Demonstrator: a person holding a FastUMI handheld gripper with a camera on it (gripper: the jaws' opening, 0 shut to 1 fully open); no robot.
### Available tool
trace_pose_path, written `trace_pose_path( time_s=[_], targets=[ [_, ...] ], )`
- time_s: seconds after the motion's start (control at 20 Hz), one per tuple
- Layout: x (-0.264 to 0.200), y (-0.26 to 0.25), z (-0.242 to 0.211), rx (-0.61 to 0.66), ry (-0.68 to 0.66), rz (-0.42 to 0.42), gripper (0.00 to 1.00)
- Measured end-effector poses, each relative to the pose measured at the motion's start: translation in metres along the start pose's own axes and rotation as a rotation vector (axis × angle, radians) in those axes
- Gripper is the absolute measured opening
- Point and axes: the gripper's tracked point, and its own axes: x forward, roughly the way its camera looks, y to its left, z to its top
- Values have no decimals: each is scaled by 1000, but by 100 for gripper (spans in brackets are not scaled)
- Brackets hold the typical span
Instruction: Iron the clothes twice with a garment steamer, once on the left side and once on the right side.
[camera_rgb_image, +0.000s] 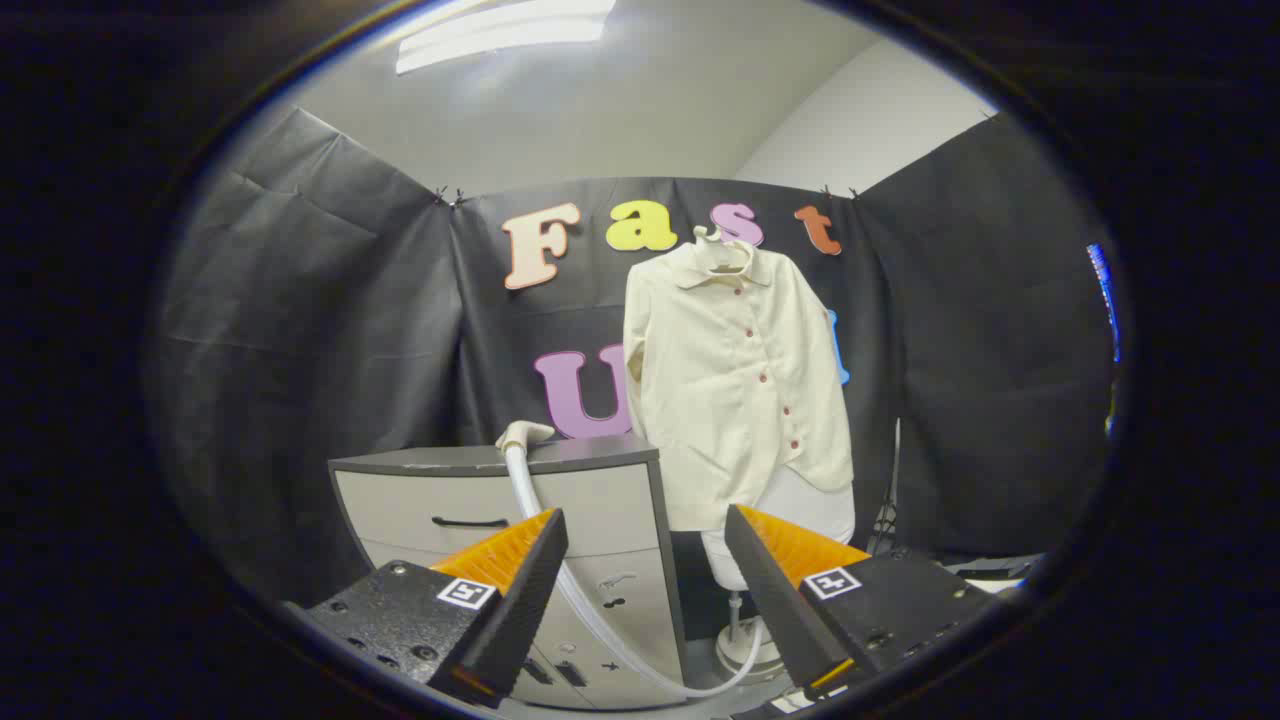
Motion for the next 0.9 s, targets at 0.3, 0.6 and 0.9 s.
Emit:
trace_pose_path(
  time_s=[0.3,0.6,0.9],
  targets=[
    [0,0,0,3,-9,1,96],
    [5,0,-4,3,-4,1,96],
    [17,17,-5,-1,11,30,96]
  ],
)
